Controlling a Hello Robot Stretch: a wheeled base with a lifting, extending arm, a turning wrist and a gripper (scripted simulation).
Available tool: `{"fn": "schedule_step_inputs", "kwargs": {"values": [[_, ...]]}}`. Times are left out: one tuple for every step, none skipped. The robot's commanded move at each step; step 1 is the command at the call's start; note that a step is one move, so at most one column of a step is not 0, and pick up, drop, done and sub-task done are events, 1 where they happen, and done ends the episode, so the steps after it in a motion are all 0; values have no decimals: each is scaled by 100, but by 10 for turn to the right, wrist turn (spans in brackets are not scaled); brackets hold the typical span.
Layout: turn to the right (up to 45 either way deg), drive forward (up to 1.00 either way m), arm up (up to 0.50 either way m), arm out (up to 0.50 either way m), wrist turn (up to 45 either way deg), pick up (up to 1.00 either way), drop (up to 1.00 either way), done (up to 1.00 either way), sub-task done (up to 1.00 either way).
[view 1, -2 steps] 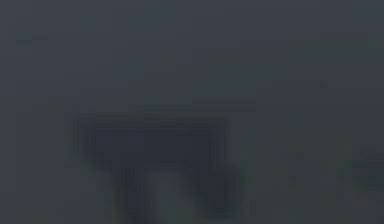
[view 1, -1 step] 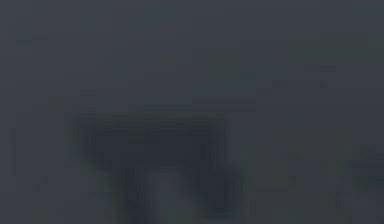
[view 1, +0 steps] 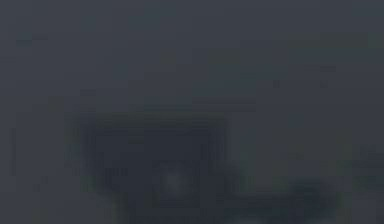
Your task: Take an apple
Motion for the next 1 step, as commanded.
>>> {"fn": "schedule_step_inputs", "kwargs": {"values": [[0,0,0,50,0,0,0,0,0]]}}
